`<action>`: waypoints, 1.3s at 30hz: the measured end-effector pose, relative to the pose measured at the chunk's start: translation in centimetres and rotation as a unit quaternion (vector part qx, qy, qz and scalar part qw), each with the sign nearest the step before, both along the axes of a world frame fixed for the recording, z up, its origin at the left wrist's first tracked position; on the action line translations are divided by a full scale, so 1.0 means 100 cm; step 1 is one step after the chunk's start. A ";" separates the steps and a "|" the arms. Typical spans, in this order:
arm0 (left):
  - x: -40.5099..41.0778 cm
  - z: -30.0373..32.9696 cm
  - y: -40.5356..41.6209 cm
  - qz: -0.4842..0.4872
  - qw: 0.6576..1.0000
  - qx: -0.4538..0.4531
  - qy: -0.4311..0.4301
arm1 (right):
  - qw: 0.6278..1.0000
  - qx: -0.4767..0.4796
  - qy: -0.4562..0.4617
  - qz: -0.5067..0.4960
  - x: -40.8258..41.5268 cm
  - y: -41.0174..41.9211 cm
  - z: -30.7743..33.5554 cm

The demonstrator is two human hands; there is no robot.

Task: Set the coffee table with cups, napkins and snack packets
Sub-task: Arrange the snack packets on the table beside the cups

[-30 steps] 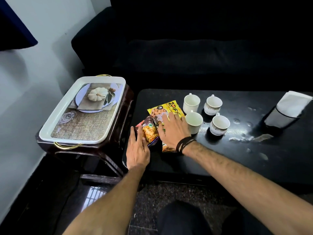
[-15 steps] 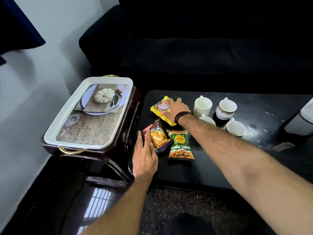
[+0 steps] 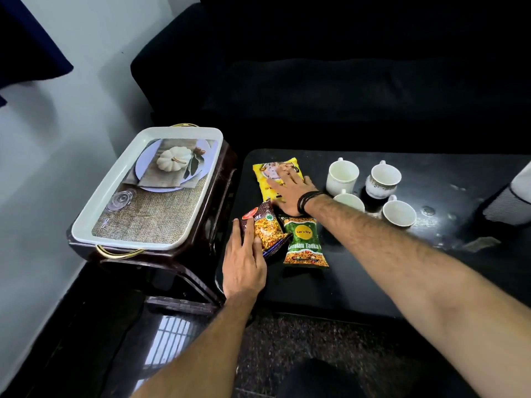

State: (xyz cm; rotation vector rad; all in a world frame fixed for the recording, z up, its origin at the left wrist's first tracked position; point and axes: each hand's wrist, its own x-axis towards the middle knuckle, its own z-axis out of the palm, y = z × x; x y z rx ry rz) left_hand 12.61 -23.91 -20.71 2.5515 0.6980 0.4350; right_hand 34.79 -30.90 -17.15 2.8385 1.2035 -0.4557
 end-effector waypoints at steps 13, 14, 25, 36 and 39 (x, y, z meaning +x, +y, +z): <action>0.002 0.002 0.002 -0.014 1.000 0.017 0.002 | 0.948 0.289 -0.089 -0.098 -0.074 -0.015 0.035; 0.001 0.003 0.002 -0.015 1.000 0.022 -0.001 | 0.938 0.313 -0.121 -0.084 -0.092 -0.026 0.035; -0.001 0.012 -0.001 -0.038 0.996 0.075 0.010 | 0.961 0.221 -0.146 -0.082 -0.159 -0.086 -0.025; 0.030 0.010 -0.003 -0.062 0.993 0.084 0.055 | 0.958 0.214 -0.140 -0.131 -0.142 -0.073 -0.019; 0.032 0.007 0.004 -0.076 0.993 0.081 0.040 | 0.957 0.211 -0.149 -0.134 -0.138 -0.070 -0.022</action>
